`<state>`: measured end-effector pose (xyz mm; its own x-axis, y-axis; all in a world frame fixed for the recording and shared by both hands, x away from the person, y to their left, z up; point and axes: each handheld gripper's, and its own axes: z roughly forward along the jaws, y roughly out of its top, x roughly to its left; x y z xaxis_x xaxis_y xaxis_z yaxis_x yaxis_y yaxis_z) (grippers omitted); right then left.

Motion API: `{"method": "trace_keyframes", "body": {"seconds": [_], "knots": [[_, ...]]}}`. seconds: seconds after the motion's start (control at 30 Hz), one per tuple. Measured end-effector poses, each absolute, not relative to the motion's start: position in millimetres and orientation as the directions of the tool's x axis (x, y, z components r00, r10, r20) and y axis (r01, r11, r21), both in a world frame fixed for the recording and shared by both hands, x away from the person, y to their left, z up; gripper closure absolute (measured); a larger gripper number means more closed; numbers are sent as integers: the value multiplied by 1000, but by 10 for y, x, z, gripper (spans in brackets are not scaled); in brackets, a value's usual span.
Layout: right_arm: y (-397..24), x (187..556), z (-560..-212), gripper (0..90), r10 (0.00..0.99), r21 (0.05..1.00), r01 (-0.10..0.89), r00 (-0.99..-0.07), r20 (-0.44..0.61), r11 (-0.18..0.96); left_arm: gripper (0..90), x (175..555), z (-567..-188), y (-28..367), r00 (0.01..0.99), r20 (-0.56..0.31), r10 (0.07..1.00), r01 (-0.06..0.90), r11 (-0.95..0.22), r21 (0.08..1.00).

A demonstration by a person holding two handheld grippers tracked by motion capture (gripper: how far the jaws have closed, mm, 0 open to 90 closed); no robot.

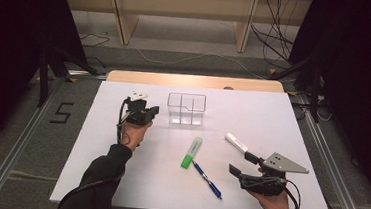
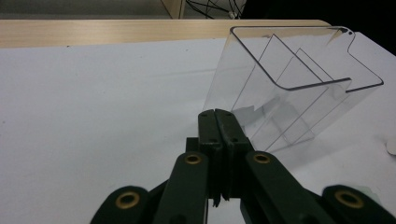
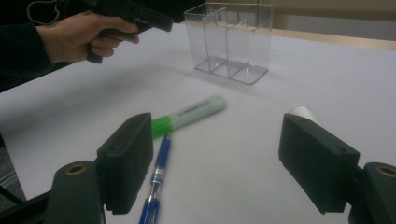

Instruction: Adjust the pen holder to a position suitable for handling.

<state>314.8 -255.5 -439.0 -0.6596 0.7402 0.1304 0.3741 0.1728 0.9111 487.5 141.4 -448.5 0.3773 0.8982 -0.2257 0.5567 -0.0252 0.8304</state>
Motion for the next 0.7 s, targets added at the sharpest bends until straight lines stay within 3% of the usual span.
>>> {"method": "trace_keyframes", "body": {"seconds": [0.7], "knots": [[-2557,3154,-4401,273,735,909,380,-664,138,172,893,5095,-4524,1163,385,-232,893,570,-33,821]]}}
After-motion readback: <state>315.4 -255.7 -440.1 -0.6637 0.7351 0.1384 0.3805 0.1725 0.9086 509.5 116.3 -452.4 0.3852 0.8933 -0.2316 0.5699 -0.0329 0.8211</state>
